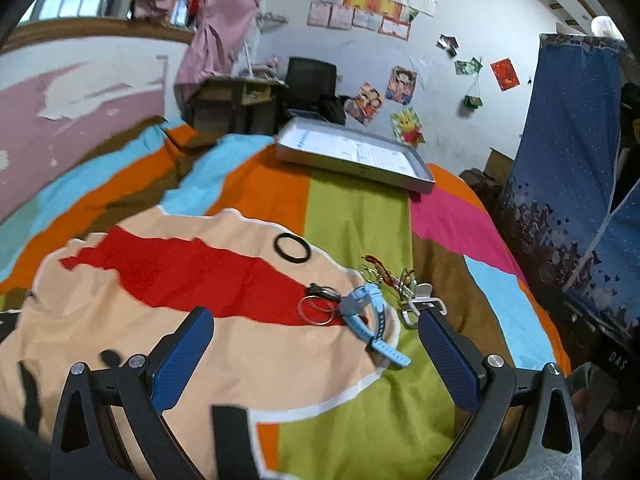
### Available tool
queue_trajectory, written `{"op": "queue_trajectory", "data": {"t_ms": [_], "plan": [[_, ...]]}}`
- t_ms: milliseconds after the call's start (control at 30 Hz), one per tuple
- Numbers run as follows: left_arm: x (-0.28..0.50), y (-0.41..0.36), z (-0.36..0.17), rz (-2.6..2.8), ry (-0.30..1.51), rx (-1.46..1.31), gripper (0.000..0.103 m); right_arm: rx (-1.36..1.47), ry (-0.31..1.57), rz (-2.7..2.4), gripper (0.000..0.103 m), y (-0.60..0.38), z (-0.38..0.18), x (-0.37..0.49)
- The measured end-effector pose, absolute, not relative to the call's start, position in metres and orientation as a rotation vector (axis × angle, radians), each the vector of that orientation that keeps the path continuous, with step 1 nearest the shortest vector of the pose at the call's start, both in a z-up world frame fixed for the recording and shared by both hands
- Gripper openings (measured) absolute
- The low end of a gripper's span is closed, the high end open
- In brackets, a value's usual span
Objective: Organize jewelry
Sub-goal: 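Grasp the light blue watch with the left tool while the right tool grasps the grey claw clip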
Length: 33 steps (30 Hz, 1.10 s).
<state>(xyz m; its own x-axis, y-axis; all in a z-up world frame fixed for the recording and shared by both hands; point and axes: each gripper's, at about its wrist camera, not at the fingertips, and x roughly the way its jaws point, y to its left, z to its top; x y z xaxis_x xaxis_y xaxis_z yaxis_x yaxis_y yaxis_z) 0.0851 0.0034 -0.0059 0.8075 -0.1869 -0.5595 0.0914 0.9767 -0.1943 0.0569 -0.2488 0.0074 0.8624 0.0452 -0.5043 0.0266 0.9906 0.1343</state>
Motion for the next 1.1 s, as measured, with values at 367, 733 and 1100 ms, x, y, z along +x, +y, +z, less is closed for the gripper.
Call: {"op": "queue_trajectory", "data": {"t_ms": [367,733,1100], "plan": [[0.163,-0.033,-0.049,-0.352,0.683,-0.075,0.103,0.074,0.638,-0.010,0.102,-0.257,-0.016,0.142],[0.196,-0.049,-0.079,-0.469,0.731,-0.002,0.092,0.138,0.778,0.023,0.101,-0.259,-0.061,0.191],[0.213,-0.056,-0.095,-0.569,0.780,0.004,0.060,0.093,0.901,0.097,0.089,-0.236,-0.094,0.205]]}}
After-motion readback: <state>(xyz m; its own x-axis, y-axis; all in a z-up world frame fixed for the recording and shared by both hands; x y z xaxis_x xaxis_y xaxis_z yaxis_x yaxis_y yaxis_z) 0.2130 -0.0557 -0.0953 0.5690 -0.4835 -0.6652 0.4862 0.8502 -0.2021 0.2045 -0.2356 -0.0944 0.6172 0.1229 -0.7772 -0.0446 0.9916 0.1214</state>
